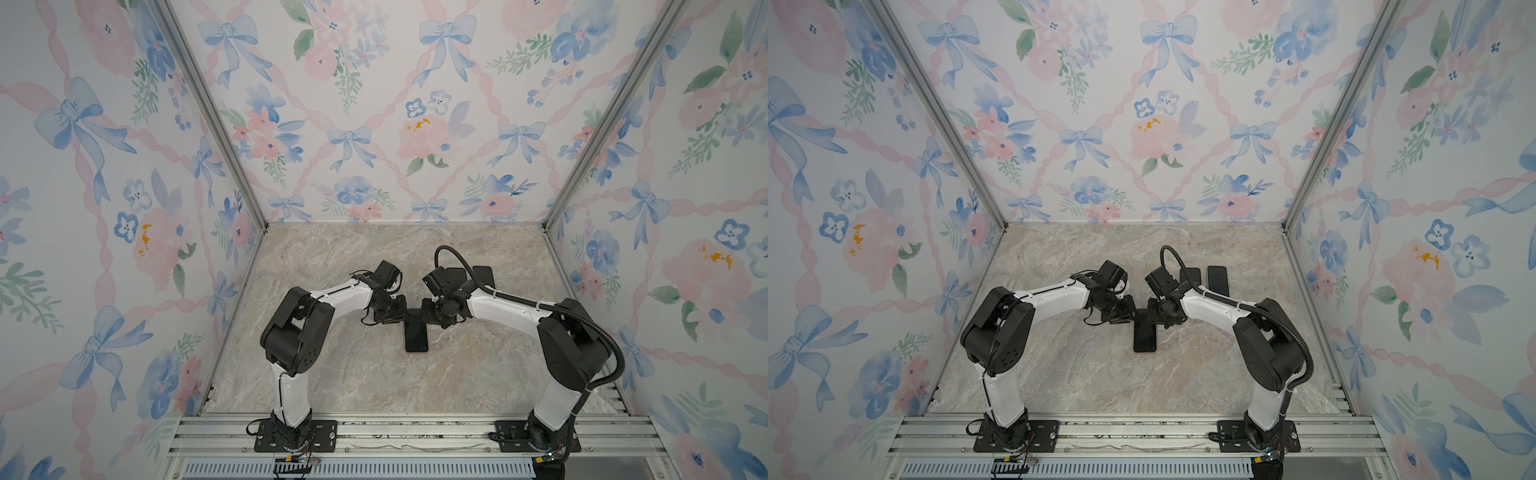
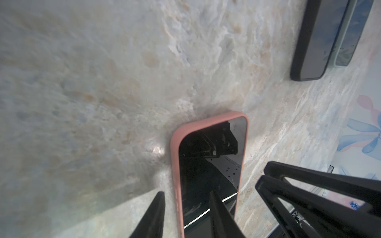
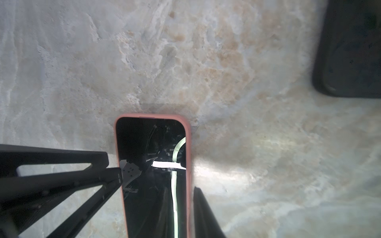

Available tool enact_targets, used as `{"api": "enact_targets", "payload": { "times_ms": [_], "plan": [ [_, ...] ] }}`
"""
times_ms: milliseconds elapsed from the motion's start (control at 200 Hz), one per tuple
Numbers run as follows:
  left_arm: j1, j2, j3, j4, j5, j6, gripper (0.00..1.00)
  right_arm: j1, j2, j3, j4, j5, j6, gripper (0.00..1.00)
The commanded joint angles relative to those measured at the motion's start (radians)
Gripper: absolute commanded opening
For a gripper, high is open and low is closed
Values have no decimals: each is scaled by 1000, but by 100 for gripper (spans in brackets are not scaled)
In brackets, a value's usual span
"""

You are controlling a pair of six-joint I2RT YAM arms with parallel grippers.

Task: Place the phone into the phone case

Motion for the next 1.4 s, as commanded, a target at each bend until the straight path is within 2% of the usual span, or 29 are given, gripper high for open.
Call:
{"api": "enact_targets", "payload": {
  "times_ms": [0, 460, 585, 840, 1395],
  "plan": [
    [3, 35, 39, -31, -5, 52, 38, -19, 37, 33, 17, -43, -30, 25],
    [6, 107, 90, -34, 1, 78, 25, -50, 85, 26, 68, -71, -31, 26],
    [5, 116, 88, -34, 7, 80, 19, -51, 111, 34, 80, -81, -30, 23],
    [-23, 126, 93, -33, 15, 85, 12, -47, 120, 17, 111, -109, -13, 17],
    [-52, 109, 114, -33, 18, 76, 7, -27, 124, 16, 113, -102, 0, 13]
  ]
}}
